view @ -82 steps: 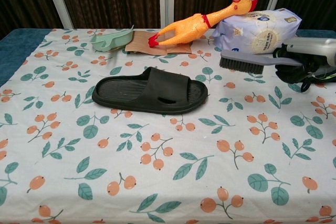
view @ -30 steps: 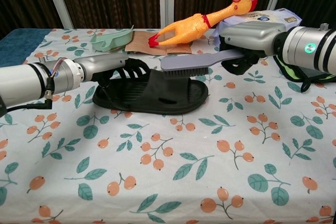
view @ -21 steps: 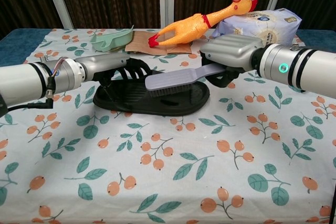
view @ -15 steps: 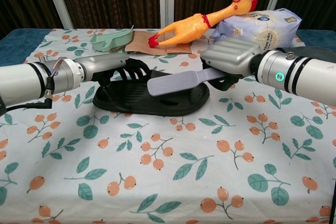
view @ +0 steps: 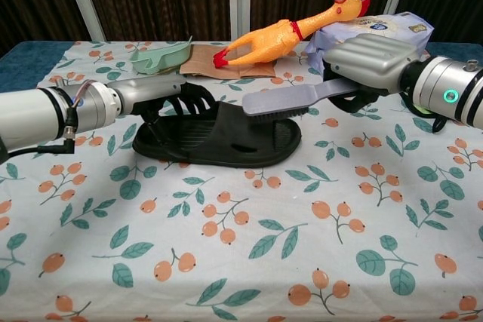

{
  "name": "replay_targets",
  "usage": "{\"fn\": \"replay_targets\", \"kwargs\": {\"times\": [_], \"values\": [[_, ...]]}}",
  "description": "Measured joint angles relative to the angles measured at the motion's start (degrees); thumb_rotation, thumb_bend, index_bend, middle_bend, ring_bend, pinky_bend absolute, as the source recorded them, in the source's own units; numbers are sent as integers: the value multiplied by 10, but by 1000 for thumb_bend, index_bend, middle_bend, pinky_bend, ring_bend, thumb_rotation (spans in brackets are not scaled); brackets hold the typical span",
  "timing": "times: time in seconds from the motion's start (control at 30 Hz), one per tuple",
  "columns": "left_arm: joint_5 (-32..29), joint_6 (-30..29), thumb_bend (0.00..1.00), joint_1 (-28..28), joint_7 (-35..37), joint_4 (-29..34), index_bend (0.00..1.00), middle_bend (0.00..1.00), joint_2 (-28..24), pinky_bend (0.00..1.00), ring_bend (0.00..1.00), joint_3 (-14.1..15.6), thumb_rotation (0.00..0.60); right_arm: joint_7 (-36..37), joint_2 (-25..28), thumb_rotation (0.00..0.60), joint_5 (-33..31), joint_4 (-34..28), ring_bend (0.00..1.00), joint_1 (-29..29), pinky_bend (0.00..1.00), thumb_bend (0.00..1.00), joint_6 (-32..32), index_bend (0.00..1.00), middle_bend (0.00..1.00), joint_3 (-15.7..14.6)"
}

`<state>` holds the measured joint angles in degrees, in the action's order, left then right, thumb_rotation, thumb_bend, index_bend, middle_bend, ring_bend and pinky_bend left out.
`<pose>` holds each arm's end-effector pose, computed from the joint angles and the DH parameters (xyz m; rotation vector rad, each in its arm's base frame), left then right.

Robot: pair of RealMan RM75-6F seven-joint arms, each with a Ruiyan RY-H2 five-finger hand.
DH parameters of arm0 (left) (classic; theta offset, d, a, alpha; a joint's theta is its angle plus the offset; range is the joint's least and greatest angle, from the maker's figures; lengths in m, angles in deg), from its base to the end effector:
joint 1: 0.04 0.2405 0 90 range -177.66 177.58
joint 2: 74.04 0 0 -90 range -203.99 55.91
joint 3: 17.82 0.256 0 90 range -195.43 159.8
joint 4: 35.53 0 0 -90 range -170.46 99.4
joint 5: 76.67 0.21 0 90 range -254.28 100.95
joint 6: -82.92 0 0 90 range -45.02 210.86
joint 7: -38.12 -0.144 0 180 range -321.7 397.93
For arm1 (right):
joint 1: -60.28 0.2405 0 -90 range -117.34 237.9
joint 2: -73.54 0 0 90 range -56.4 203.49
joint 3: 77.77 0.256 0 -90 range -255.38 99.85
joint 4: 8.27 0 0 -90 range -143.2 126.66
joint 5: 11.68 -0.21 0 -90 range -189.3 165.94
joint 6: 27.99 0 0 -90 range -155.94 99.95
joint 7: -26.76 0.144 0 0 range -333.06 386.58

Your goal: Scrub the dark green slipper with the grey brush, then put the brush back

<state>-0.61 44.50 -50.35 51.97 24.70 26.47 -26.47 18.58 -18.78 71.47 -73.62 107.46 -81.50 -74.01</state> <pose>-0.1464 0.3743 -0.0880 -2.0228 -1.2765 -0.9415 -0.1623 -0.3693 -0.0300 2.0952 -0.5815 0.8808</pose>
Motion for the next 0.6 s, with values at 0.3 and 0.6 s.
{"fn": "replay_targets", "kwargs": {"times": [0.3, 0.6], "values": [[-7, 2, 30, -2, -4, 0, 322, 410, 0, 281, 273, 0, 600, -2, -49, 600, 14, 29, 1000, 30, 1000, 699, 35, 1000, 977, 3], [-7, 2, 30, -1, -1, -1, 322, 410, -1, 280, 273, 3, 600, -15, -54, 600, -2, 77, 1000, 17, 1000, 699, 46, 1000, 977, -1]]}}
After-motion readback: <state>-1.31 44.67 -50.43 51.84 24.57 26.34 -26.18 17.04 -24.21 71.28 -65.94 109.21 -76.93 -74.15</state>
